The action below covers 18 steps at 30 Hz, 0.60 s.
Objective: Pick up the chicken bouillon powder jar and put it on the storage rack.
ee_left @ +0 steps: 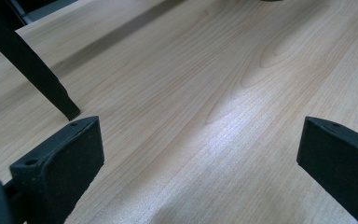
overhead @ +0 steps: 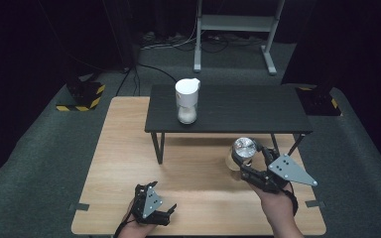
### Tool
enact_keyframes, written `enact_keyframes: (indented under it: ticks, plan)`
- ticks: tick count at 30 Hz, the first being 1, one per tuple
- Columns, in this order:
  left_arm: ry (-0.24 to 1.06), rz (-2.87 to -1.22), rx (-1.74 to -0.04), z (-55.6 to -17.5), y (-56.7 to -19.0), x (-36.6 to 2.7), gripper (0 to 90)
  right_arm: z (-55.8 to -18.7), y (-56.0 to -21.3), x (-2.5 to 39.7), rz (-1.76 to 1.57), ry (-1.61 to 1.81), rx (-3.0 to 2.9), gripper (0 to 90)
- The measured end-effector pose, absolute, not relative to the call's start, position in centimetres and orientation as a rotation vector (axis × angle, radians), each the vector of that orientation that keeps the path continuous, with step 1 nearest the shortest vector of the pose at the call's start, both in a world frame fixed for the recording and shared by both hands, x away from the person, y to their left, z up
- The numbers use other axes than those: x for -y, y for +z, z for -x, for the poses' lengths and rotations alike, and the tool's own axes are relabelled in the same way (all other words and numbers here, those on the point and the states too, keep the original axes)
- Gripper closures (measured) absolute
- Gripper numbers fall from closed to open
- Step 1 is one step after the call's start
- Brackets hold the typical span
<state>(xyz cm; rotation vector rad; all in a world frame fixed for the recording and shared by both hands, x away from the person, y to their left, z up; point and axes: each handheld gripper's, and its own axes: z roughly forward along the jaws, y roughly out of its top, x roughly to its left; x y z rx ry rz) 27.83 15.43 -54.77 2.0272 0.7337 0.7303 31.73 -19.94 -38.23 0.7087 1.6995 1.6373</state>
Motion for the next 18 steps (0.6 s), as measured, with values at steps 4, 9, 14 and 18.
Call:
enact_keyframes:
  ticks: [4, 9, 14, 18]
  plan:
    - [0.73, -2.028, -0.732, -27.8, -54.8, -15.4, 0.7, -32.0, -38.0, 20.0, -0.724, 1.646, -1.683, 34.1]
    - [0.731, -2.027, -0.732, -27.8, -54.8, -15.4, 0.7, -32.2, -37.8, 20.0, -0.729, 1.645, -1.672, 34.1]
    - [0.73, -2.027, -0.733, -27.8, -54.8, -15.4, 0.7, -32.6, -37.2, 20.0, -0.732, 1.645, -1.653, 34.1]
    - [0.73, -2.027, -0.733, -27.8, -54.8, -15.4, 0.8, -32.8, -36.7, 20.0, -0.726, 1.644, -1.639, 34.1]
